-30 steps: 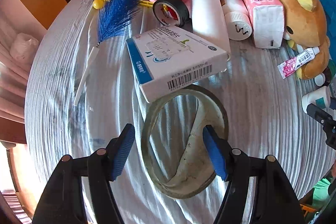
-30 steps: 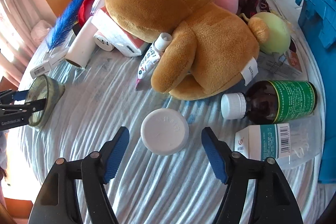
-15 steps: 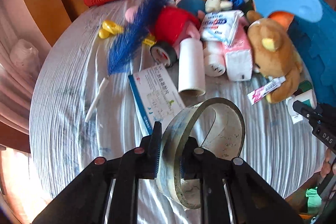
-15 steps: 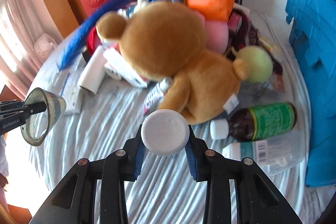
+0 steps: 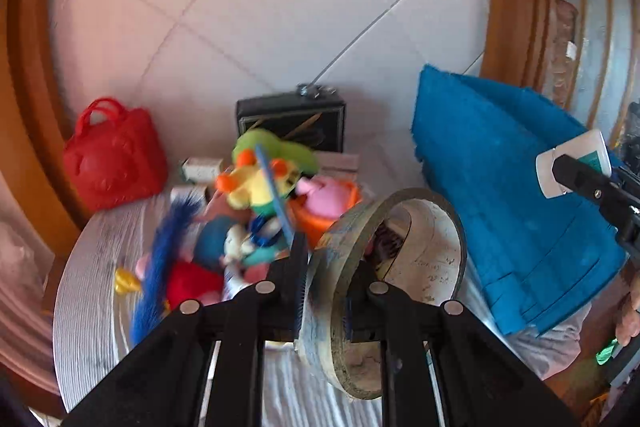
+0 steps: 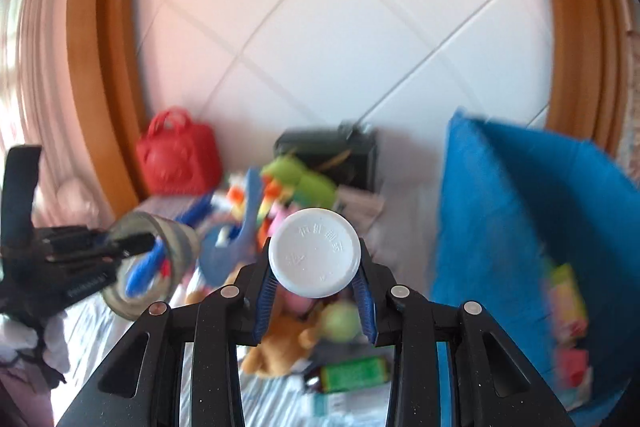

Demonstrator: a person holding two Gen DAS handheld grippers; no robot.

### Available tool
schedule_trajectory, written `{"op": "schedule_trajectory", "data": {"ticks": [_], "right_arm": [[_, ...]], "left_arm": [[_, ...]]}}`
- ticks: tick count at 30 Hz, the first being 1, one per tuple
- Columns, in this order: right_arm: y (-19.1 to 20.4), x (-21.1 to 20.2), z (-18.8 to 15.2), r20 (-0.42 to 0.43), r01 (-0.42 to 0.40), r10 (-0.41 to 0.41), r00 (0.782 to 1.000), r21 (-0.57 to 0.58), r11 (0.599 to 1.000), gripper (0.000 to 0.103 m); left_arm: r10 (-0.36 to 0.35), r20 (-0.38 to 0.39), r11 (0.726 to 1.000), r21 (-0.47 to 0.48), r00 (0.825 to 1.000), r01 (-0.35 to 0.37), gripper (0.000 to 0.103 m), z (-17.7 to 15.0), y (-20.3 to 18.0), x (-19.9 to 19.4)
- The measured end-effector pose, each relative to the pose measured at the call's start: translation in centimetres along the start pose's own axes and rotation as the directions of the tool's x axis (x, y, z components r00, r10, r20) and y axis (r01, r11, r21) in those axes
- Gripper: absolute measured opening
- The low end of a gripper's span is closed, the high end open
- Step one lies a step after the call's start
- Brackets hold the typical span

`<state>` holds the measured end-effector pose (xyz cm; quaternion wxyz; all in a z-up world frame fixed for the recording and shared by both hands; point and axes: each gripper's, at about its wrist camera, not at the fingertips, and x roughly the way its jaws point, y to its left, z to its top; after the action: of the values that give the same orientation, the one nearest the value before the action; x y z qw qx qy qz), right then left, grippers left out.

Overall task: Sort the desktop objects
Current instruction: 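Carry the tape roll and bottle into the blue crate and release both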

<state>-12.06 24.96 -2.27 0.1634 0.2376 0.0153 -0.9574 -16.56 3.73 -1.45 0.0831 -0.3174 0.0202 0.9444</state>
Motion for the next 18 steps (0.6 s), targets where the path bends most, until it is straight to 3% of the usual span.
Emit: {"op": "schedule_trajectory", "data": {"ticks": [2, 6, 12, 18], "right_arm": [[-2.6, -2.5, 1.8, 0.055, 0.062, -0.062, 0.997, 0.006, 0.998, 0.034], [-8.1, -5.7, 3.4, 0.079, 0.212, -0.212, 0.974, 0.012, 0.977, 0.034], [-17.4, -7.2, 1.9, -0.037, 0.399, -0.398, 0.917, 0.008, 0.917, 0.034], [-24.8, -8.4, -1.0, -0.165, 0.476, -0.466, 0.869, 0.022, 0.879, 0.034]], "left_arm": [[-0.05, 0.038, 0.998, 0.035, 0.998, 0.049, 0.014, 2.7, -3.9, -0.1], [-0.135, 0.085, 0.986, 0.108, 0.987, 0.126, 0.014, 6.8, -12.2, -0.1], [-0.243, 0.053, 0.954, 0.194, 0.969, 0.229, 0.014, 9.2, -24.1, 1.2], [-0.256, -0.039, 0.928, 0.268, 0.966, 0.257, 0.014, 8.3, -32.9, 2.7]]}}
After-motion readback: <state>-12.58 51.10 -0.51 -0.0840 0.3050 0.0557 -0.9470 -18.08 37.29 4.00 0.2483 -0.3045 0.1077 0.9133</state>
